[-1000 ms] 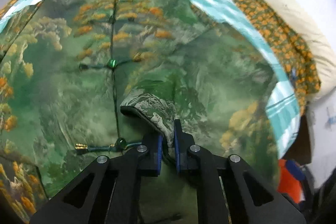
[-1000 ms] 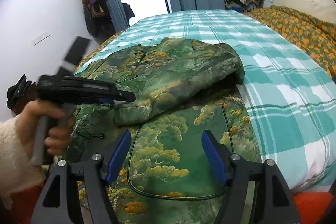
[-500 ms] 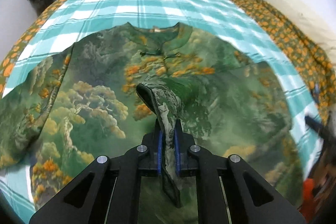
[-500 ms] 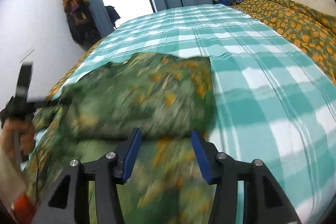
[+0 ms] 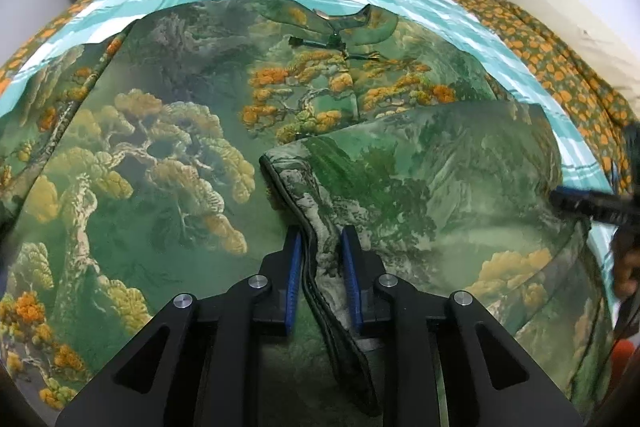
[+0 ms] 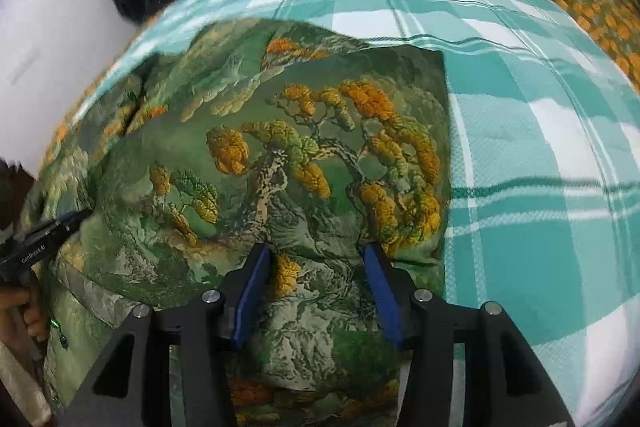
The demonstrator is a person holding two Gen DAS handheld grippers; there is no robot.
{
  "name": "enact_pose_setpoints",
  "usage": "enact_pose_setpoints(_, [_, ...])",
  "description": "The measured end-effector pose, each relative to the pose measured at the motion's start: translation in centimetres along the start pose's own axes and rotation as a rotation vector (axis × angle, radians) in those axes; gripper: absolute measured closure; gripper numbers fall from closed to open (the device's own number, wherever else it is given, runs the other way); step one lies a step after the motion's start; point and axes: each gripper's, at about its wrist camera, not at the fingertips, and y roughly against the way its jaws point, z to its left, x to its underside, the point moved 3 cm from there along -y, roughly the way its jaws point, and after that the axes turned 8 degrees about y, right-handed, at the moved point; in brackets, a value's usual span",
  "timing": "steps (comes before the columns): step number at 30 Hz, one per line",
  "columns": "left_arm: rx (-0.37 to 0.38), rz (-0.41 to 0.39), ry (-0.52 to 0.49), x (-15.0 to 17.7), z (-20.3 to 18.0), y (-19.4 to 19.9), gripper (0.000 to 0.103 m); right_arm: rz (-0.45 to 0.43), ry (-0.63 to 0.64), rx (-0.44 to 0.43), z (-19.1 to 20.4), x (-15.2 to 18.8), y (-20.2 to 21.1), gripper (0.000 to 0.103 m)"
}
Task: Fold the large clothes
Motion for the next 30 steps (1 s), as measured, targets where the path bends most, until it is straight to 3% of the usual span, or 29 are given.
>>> enact_pose_setpoints(2, [0.006, -0.005, 0.002, -0.1, 0.1, 0.0, 0.082, -0.012, 0.007, 0.009, -0.1, -1.6, 1.1, 0.052])
enact_pose_setpoints(6, [0.013, -0.016, 0.014, 0.0, 0.1, 0.0, 0.082, -0.162, -0.045, 0.027, -0.9, -6.7, 2.5, 0.052])
enact_pose_setpoints(10, [-0.003, -0.032, 0.002, 0.5, 0.1, 0.0, 0.082, -0.104, -0.132, -0.016, -1.8, -8.8, -1.7, 0.052])
enact_pose_setpoints(12, [-0.005, -0.032, 0.001, 0.5, 0.1, 0.0, 0.082, -0.029, -0.171, -0.04, -1.8, -7.8, -4.3, 0.052])
enact_pose_setpoints(14, [0.001, -0.032, 0.005, 0.5, 0.1, 0.0, 0.082, -0.035, -0.19, -0.051, -1.8, -7.1, -4.8, 0.052])
enact_pose_setpoints(20, [0.003, -0.035, 0.007, 0.5, 0.2, 0.0, 0.082, -0.062, -0.176, -0.092, -0.9, -3.6, -1.3, 0.052])
enact_pose_setpoints(27, [-0.002, -0.031, 0.006, 0.4, 0.1, 0.2, 0.081, -0.079, -0.108, -0.048, 2.1, 4.5, 3.7, 0.052])
enact_pose_setpoints(28, [-0.004, -0.031, 0.009, 0.3, 0.1, 0.4, 0.078, -0.084, -0.098, -0.026, 2.6, 5.3, 4.5, 0.052])
enact_pose_setpoints(29, [-0.015, -0.029, 0.016, 0.2, 0.2, 0.8, 0.067, -0.082, -0.09, -0.019, 3.2, 6.2, 5.2, 0.052])
enact_pose_setpoints(30, [-0.025, -0.028, 0.022, 0.2, 0.2, 1.2, 0.05, -0.083, -0.083, -0.027, 4.3, 7.5, 6.1, 0.052])
